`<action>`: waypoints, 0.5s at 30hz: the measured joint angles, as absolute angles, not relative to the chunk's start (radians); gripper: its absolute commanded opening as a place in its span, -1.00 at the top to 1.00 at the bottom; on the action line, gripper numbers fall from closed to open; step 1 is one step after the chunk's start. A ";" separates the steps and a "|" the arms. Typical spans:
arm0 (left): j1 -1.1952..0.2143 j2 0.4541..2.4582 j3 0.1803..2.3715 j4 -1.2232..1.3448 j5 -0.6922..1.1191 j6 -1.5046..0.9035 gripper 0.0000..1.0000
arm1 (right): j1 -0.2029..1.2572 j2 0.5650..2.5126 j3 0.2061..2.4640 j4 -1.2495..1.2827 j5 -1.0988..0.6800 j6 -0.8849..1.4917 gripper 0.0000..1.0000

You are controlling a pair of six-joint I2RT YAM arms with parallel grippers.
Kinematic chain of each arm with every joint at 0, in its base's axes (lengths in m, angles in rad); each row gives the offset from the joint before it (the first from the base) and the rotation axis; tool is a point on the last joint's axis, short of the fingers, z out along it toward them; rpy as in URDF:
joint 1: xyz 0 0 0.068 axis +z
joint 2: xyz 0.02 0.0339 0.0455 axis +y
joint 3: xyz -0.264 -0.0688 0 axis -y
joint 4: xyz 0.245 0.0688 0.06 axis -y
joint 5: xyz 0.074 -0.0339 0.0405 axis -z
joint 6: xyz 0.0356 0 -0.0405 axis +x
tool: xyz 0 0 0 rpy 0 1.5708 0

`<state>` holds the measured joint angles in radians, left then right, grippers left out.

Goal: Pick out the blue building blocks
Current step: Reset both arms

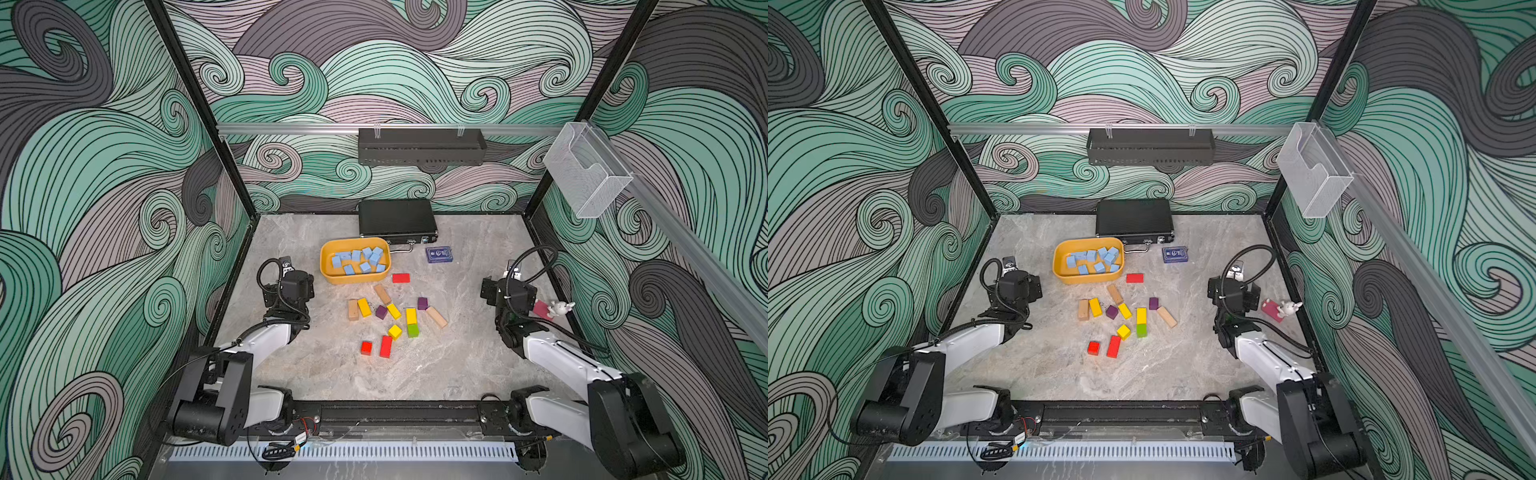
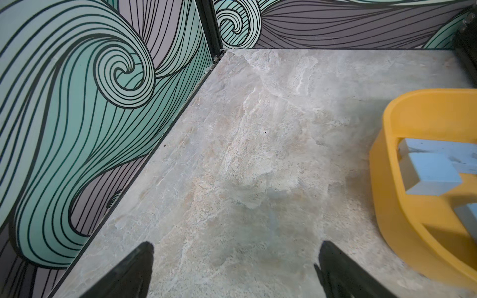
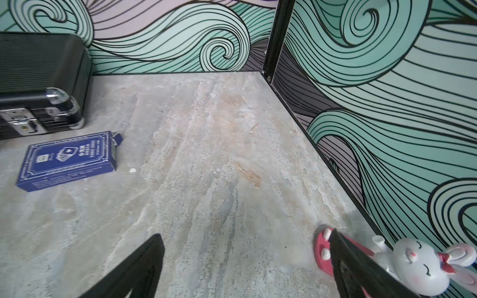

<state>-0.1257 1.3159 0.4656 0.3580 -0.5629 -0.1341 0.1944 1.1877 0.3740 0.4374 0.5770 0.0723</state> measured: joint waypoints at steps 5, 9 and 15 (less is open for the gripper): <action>-0.092 1.375 0.466 0.442 -0.477 -0.086 -0.97 | 0.168 1.297 0.351 0.576 0.587 0.082 -0.98; -0.043 1.411 0.463 0.532 -0.408 -0.072 -0.97 | 0.160 1.370 0.352 0.694 0.580 0.055 -0.98; 0.003 1.494 0.442 0.631 -0.338 -0.074 -0.97 | 0.144 1.457 0.355 0.792 0.528 0.025 -0.98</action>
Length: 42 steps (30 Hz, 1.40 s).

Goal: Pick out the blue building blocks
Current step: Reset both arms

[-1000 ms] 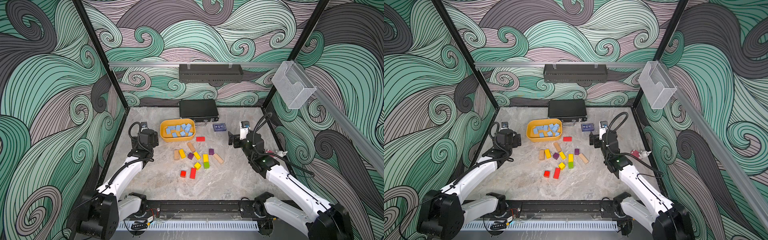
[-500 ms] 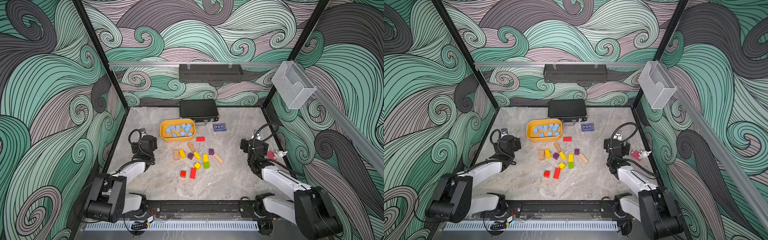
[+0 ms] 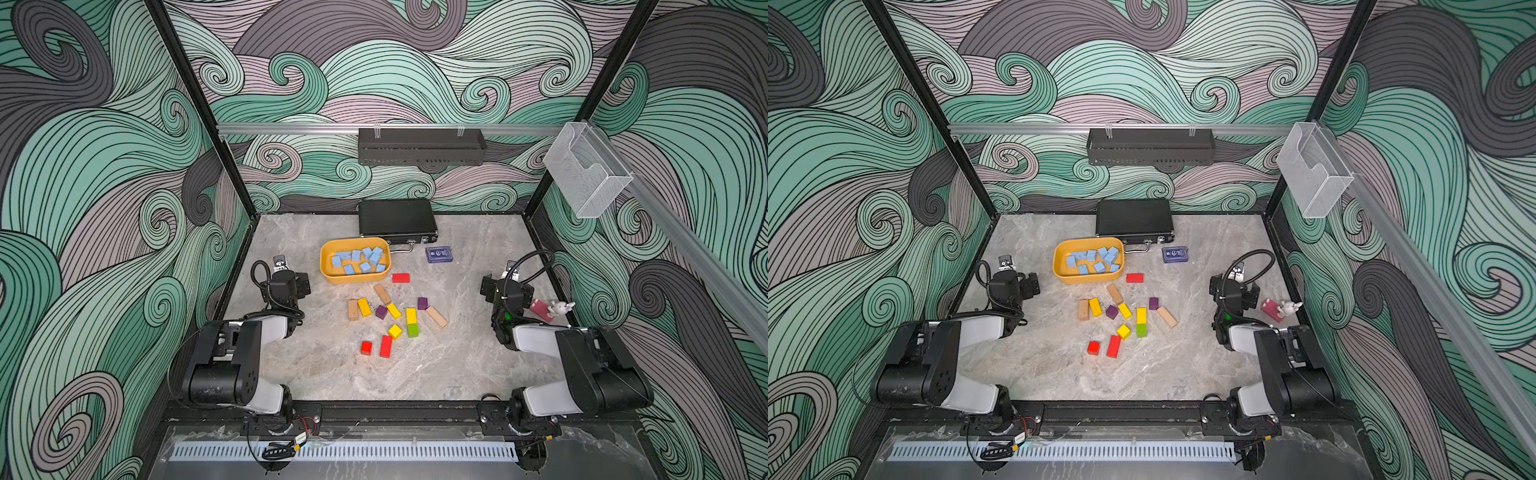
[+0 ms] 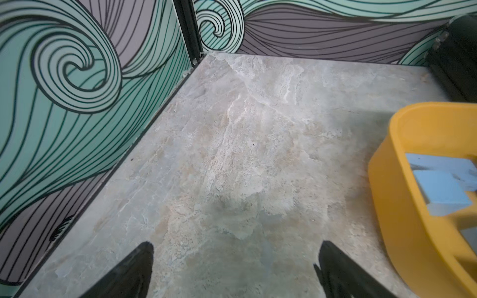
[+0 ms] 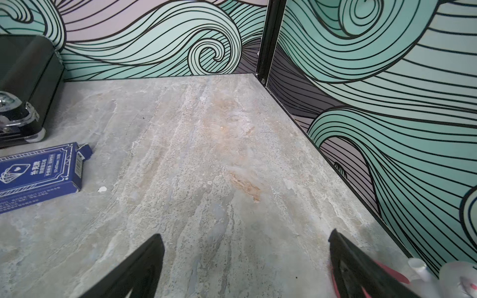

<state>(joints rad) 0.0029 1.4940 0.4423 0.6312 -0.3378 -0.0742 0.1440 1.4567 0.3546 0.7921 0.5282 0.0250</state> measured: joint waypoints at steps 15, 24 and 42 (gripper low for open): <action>0.012 1.522 0.441 0.653 -0.287 -0.079 -0.97 | 0.105 1.541 0.355 0.898 0.327 -0.019 -0.98; 0.012 1.522 0.441 0.659 -0.283 -0.079 -0.97 | 0.073 1.543 0.369 0.891 0.272 -0.014 -0.98; 0.012 1.522 0.441 0.659 -0.283 -0.079 -0.97 | 0.073 1.543 0.369 0.885 0.253 -0.008 -0.98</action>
